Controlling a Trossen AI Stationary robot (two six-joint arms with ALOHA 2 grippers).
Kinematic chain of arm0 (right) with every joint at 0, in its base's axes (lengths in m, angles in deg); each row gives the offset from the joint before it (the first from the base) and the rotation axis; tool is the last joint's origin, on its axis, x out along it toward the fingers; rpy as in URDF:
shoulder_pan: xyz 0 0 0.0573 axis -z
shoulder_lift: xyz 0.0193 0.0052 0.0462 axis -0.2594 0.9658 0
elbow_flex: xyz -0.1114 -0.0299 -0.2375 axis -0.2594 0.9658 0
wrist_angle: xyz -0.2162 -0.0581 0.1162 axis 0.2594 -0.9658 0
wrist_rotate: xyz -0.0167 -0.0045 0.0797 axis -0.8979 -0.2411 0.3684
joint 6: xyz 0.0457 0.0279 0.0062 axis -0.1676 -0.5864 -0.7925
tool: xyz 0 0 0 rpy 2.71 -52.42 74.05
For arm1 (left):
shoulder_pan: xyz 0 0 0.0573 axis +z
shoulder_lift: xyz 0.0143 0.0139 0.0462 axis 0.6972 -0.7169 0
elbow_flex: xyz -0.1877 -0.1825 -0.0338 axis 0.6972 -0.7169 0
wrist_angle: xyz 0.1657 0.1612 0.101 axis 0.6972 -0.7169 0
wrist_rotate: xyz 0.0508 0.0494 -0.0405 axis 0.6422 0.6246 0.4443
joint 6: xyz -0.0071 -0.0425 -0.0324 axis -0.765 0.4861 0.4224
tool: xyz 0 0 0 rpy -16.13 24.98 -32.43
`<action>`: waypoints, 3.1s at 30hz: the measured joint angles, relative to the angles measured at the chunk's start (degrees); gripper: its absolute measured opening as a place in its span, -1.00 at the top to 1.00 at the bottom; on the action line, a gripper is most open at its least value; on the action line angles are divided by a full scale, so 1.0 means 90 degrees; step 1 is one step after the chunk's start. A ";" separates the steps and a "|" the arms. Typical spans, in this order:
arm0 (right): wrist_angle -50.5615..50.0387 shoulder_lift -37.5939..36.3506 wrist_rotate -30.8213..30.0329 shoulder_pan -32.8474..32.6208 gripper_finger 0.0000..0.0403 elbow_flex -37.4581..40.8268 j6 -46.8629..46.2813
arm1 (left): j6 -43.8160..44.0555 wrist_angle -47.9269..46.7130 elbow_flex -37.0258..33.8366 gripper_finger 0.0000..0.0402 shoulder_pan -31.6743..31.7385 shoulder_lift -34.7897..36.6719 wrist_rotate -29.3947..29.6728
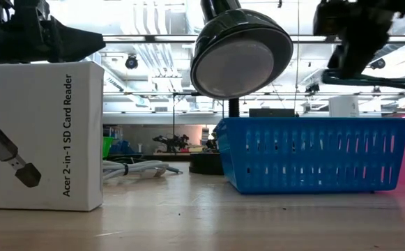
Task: Pick and place items into bin
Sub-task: Put the blue charger cable into the pink bin
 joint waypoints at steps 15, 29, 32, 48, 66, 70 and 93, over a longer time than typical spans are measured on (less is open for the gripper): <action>-0.0473 0.0638 -0.0041 -0.0940 0.94 0.0000 0.0104 | 0.0001 -0.0015 0.0002 0.08 -0.0001 -0.0010 0.0000; -0.0325 0.1249 -0.0008 -0.0938 0.94 0.0135 0.0385 | 0.0000 -0.0017 0.0002 0.08 0.0000 -0.0010 0.0000; -0.0137 0.1245 -0.0007 -0.0937 0.94 0.0254 0.0388 | 0.0001 -0.0017 0.0002 0.08 0.0000 -0.0010 0.0000; 0.0542 0.1243 0.0017 -0.0937 0.94 0.0826 0.0582 | 0.0002 -0.0019 0.0002 0.08 0.0000 -0.0012 0.0000; 0.1314 0.1235 0.0028 -0.0937 0.94 0.1411 0.0722 | 0.0002 -0.0019 0.0000 0.08 0.0001 -0.0012 0.0000; 0.1547 0.1235 0.0029 -0.0937 0.94 0.1519 0.0767 | 0.0002 -0.0019 0.0000 0.08 0.0000 -0.0012 -0.0002; 0.2123 0.1235 0.0019 -0.0935 0.94 0.2060 0.0617 | 0.0002 -0.0019 -0.0005 0.08 -0.0001 -0.0012 -0.0002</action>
